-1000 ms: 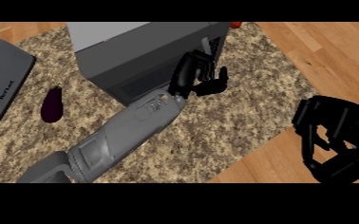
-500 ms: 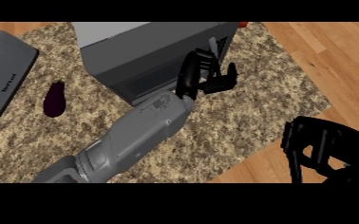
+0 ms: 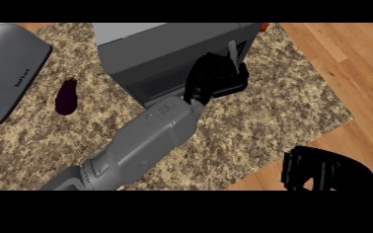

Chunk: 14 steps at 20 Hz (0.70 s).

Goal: Pick up the milk, place it into the microwave and close the microwave

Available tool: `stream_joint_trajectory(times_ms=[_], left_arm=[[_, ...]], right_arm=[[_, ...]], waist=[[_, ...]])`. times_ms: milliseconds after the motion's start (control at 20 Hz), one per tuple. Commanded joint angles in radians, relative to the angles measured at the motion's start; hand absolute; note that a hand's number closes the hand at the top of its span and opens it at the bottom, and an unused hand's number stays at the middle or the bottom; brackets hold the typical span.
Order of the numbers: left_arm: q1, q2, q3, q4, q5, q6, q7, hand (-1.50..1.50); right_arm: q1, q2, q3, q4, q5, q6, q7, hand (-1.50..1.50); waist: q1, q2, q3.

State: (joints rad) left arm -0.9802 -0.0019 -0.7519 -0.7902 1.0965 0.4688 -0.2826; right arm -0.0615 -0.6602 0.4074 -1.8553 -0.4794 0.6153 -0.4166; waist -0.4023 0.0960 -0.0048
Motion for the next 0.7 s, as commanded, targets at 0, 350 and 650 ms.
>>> stream_joint_trajectory(times_ms=[0,350,650], left_arm=[[0.055,0.002,0.088,0.098,0.065,-0.043,-0.032,1.5],[0.082,0.016,0.056,0.136,0.103,-0.168,-0.062,1.5],[0.093,0.031,0.039,0.168,0.127,-0.258,-0.083,1.5]], right_arm=[[0.045,0.022,0.017,-0.041,0.013,-0.037,0.001,1.5],[0.111,0.067,0.074,-0.114,0.05,-0.101,0.017,1.5],[0.162,0.098,0.116,-0.181,0.102,-0.158,0.028,1.5]], waist=[[0.042,-0.003,-0.003],[0.08,-0.002,-0.005],[0.098,-0.009,-0.005]])
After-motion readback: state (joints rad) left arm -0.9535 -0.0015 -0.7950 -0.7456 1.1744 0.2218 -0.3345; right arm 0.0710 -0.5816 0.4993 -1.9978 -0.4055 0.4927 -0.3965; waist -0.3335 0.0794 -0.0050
